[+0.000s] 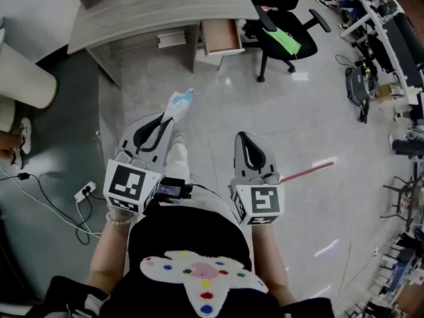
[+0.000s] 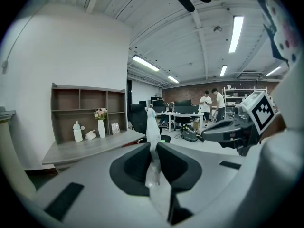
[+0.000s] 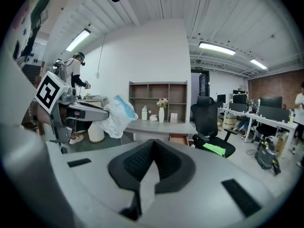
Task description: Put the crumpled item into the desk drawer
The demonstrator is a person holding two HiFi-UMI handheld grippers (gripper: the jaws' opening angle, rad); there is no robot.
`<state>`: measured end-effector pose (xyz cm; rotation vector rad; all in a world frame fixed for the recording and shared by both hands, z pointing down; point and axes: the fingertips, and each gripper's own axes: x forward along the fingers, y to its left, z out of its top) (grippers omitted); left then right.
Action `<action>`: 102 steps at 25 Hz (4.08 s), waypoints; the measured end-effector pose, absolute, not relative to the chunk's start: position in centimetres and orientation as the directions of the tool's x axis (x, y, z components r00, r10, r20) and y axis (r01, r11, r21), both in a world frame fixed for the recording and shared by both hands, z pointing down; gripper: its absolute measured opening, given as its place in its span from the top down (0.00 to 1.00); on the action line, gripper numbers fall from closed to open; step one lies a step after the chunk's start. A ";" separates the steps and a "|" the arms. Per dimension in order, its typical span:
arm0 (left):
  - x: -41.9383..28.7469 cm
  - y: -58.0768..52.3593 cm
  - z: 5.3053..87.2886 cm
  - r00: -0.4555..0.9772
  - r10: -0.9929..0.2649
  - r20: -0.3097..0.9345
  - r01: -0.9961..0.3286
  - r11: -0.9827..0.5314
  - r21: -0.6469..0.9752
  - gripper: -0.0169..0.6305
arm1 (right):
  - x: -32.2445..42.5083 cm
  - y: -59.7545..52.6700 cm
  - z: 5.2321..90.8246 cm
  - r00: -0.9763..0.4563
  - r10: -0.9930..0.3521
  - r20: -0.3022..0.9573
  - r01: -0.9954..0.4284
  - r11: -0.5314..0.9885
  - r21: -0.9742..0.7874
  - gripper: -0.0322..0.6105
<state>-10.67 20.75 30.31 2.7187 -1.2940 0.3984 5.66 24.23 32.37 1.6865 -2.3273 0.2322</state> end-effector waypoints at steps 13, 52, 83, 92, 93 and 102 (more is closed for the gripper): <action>-8.7 13.1 30.9 0.656 -0.706 0.266 -0.728 -0.685 -0.023 0.90 | 7.0 17.6 33.3 -0.243 -0.914 0.324 -0.961 0.271 0.045 0.95; -6.3 -9.3 30.9 0.753 -0.590 0.292 -0.622 -0.783 0.021 0.90 | 7.7 -3.3 32.9 -0.119 -0.919 0.376 -0.989 0.143 0.036 0.95; -3.5 -10.2 32.3 0.679 -0.662 0.316 -0.697 -0.717 -0.004 0.90 | 11.3 -6.2 35.1 -0.240 -0.891 0.385 -0.964 0.265 0.011 0.95; -2.0 -12.1 36.0 0.680 -0.639 0.361 -0.690 -0.723 0.021 0.90 | 12.7 -8.1 38.0 -0.232 -0.881 0.411 -0.966 0.259 0.008 0.95; -1.8 -12.3 36.6 0.678 -0.638 0.365 -0.691 -0.722 0.023 0.90 | 12.8 -8.2 38.4 -0.234 -0.880 0.414 -0.966 0.259 0.005 0.95; -0.2 -15.2 42.1 0.669 -0.630 0.395 -0.693 -0.720 0.025 0.90 | 13.3 -10.0 42.6 -0.258 -0.859 0.443 -0.961 0.277 -0.022 0.95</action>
